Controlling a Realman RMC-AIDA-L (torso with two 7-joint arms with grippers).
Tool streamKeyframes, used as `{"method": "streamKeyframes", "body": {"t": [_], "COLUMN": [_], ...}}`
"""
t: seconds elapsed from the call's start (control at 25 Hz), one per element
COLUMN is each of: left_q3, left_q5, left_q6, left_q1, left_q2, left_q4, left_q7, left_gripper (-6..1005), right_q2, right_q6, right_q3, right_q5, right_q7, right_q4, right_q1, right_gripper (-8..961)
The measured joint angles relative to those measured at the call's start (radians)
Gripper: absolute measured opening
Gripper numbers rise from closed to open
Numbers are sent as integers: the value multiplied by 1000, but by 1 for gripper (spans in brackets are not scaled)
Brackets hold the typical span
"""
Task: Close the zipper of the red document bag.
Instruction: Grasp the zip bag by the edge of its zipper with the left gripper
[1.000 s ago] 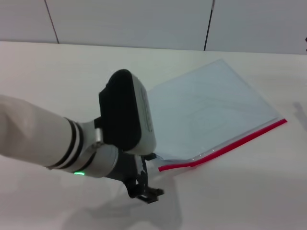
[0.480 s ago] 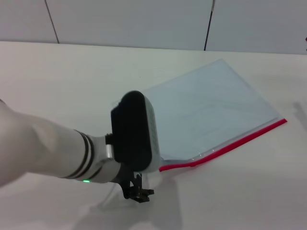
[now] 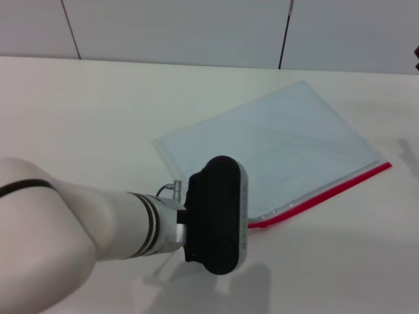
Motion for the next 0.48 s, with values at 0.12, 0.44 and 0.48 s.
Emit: {"method": "streamKeyframes", "body": {"t": [0.12,0.44,0.48], "left_q3": [22,33,36], "left_q5": [27,42,42], "left_q6": [-21,-156,-183], "left_q1": [5,9,11], "left_q2": [2,22,22], "left_q4": [17,-26,-38], "left_q7": [1,5,10], "left_gripper": [797,792,792], "right_q2": [0,0,0], "right_q6": [0,0,0], "right_q3": [-1,0,0], "right_q5": [-1,-2,-2], "right_q7": [0,2,3], "right_q4": [0,0,0], "right_q1": [1,5,5], "right_gripper": [797,793,793]}}
